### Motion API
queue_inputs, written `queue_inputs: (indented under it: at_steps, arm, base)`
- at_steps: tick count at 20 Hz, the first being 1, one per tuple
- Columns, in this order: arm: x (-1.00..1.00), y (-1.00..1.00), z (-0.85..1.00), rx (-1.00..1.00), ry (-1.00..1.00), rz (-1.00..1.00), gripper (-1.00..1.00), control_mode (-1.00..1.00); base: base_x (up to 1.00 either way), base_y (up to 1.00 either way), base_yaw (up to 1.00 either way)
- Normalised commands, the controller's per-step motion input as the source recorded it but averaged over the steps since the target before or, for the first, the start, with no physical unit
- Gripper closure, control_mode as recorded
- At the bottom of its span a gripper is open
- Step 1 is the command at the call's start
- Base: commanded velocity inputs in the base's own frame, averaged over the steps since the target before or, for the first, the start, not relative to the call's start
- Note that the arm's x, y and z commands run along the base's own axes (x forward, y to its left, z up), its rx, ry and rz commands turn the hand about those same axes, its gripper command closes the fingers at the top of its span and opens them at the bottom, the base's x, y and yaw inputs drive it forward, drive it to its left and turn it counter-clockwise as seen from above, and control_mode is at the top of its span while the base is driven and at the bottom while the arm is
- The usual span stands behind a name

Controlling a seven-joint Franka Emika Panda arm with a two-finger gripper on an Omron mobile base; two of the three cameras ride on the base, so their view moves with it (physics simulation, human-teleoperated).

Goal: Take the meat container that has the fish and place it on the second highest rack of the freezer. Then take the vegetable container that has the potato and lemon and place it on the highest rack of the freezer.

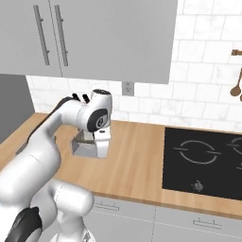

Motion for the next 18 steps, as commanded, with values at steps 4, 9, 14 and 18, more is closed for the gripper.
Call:
queue_inputs:
  at_steps: [4,9,14,18]
  arm:
    - [-0.79,0.24,0.78,0.00,0.00,-0.20,1.00,-1.00]
    - [-0.75,0.42,0.63,-0.03,-0.07,-0.27,1.00,-1.00]
    - [-0.62,0.01,0.51,-0.05,-0.16,-0.05,1.00,-1.00]
    - [-0.06,0.17,0.44,-0.08,-0.05,-0.07,1.00,-1.00]
  base:
    - [0.00,0.00,0.00]
    - [0.00,0.00,0.00]
    - [0.00,0.00,0.00]
    - [0.00,0.00,0.00]
